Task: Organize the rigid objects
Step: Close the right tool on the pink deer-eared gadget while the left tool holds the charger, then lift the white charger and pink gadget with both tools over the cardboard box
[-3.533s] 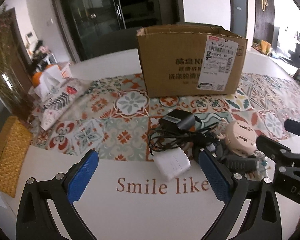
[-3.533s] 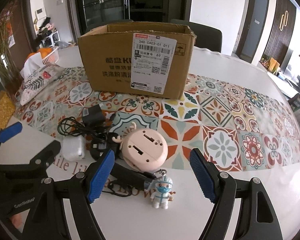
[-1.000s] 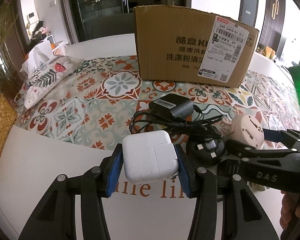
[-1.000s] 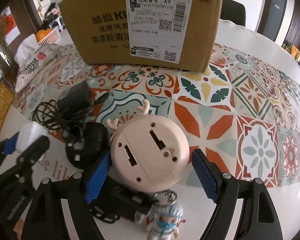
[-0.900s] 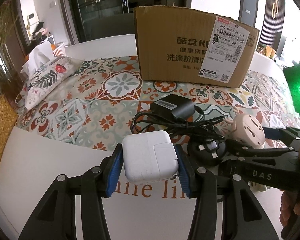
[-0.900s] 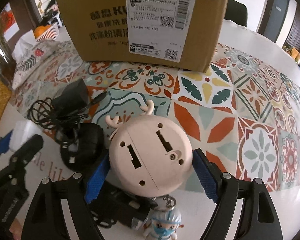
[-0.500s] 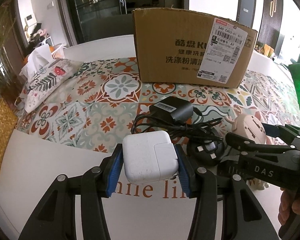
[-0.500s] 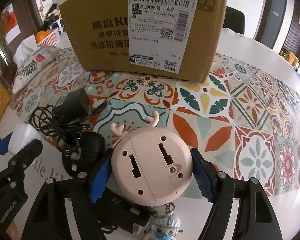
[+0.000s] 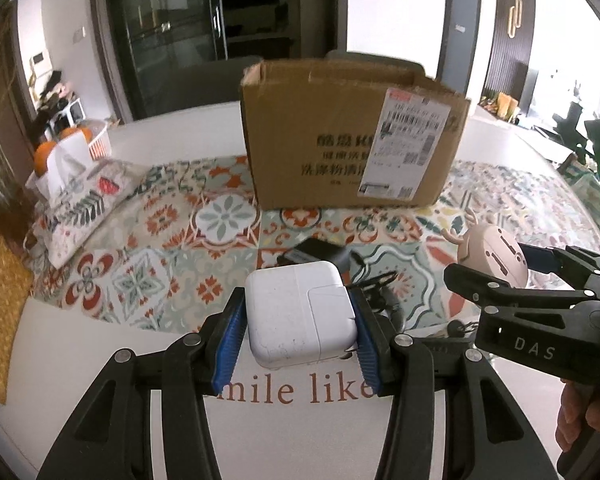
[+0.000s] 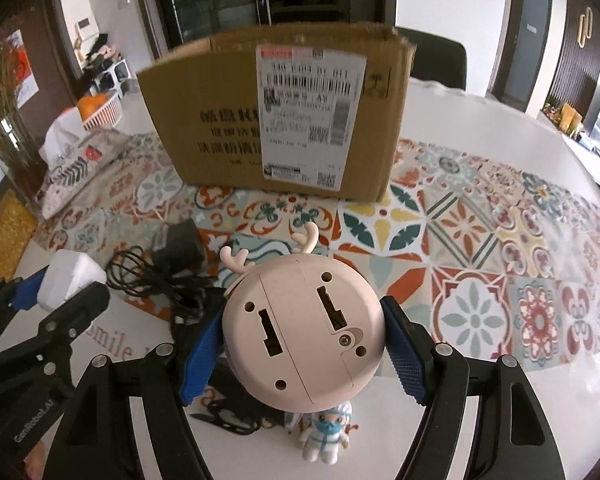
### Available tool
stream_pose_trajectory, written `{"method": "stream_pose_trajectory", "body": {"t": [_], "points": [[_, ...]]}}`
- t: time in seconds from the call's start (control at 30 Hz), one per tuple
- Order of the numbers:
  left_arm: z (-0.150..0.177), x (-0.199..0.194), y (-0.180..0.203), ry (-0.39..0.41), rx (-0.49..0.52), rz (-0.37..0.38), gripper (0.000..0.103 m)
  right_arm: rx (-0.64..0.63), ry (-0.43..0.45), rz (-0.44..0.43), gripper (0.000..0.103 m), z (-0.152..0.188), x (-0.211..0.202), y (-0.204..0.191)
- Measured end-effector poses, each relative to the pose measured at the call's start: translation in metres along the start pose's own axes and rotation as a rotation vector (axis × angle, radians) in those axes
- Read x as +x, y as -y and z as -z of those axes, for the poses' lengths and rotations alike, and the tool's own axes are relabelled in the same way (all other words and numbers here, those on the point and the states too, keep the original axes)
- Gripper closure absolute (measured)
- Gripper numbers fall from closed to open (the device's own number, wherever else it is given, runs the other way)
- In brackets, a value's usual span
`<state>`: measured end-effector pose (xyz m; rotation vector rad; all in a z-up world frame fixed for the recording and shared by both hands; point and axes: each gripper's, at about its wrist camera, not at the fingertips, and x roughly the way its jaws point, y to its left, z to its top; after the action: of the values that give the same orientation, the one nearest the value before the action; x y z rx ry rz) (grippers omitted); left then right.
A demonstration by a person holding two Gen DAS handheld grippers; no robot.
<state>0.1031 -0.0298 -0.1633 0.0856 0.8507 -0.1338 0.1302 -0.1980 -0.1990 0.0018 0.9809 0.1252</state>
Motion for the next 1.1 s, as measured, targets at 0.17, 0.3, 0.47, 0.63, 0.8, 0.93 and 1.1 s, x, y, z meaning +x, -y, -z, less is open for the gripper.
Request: {"method": "stream_pose_trajectory", "body": {"t": [0.17, 0.3, 0.47, 0.63, 0.8, 0.93, 1.1], "points": [[-0.012, -0.019, -0.003, 0.04, 0.015, 0.011, 0.054, 0.002, 0.044, 0.006, 0.029, -0.006, -0.026, -0.005], [-0.023, -0.033, -0.006, 0.057, 0.019, 0.041, 0.054, 0.0, 0.079, 0.005, 0.029, -0.012, -0.044, -0.01], [-0.036, -0.047, -0.012, 0.08, 0.024, 0.067, 0.054, 0.012, 0.128, 0.007, 0.029, -0.021, -0.065, -0.017], [-0.048, -0.058, -0.016, 0.108, 0.027, 0.073, 0.054, 0.016, 0.177, 0.014, 0.029, -0.031, -0.082, -0.023], [-0.064, -0.066, -0.018, 0.143, 0.033, 0.079, 0.054, 0.012, 0.22, 0.023, 0.029, -0.043, -0.095, -0.027], [-0.079, -0.071, -0.016, 0.168, 0.05, 0.082, 0.054, 0.018, 0.249, 0.036, 0.028, -0.053, -0.103, -0.025], [-0.103, -0.07, -0.018, 0.176, 0.043, 0.103, 0.054, 0.041, 0.284, 0.039, 0.028, -0.071, -0.111, -0.02]]}}
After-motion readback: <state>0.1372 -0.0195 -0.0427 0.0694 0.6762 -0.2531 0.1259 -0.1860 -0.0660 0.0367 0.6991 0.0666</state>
